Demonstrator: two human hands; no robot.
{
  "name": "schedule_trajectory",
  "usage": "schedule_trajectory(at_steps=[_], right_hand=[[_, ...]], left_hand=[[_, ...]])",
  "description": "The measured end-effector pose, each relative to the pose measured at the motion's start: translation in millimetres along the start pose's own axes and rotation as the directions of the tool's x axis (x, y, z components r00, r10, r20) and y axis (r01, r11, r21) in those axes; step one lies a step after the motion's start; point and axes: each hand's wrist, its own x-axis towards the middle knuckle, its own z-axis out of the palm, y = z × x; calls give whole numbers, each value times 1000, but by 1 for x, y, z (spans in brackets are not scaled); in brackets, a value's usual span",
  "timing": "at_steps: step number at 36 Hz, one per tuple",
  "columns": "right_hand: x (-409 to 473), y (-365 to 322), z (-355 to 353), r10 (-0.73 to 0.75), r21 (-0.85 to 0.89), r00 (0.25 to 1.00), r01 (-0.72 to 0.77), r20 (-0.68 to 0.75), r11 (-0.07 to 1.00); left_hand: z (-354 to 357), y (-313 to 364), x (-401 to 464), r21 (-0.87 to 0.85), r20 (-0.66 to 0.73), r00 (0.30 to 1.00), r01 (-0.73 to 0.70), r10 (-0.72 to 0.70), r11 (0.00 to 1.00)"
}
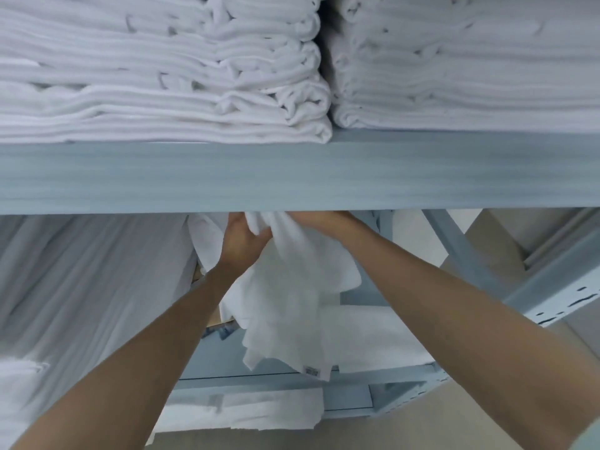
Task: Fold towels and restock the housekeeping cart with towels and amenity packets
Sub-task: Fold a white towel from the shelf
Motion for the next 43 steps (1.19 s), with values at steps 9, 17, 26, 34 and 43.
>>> schedule_trajectory(at_steps=[9,17,26,34,43], right_hand=[[-14,-1,27,-269,325,880,406,-392,854],[-42,59,53,-151,114,926,201,-347,973],[-138,126,137,124,221,990,-136,70,966],[-195,119,181,292,608,749,-657,595,445],[-207,60,195,94,900,900,-432,426,53]], left_hand=[[-34,33,-36,-81,-171,982,67,-80,994],[-75,110,-105,-419,-345,922,18,-177,908],[-92,147,-202,-642,-234,858,216,-457,735],[-96,162,-247,-526,-278,815,313,-508,791],[-141,164,-315,-806,121,895,341,-429,484]])
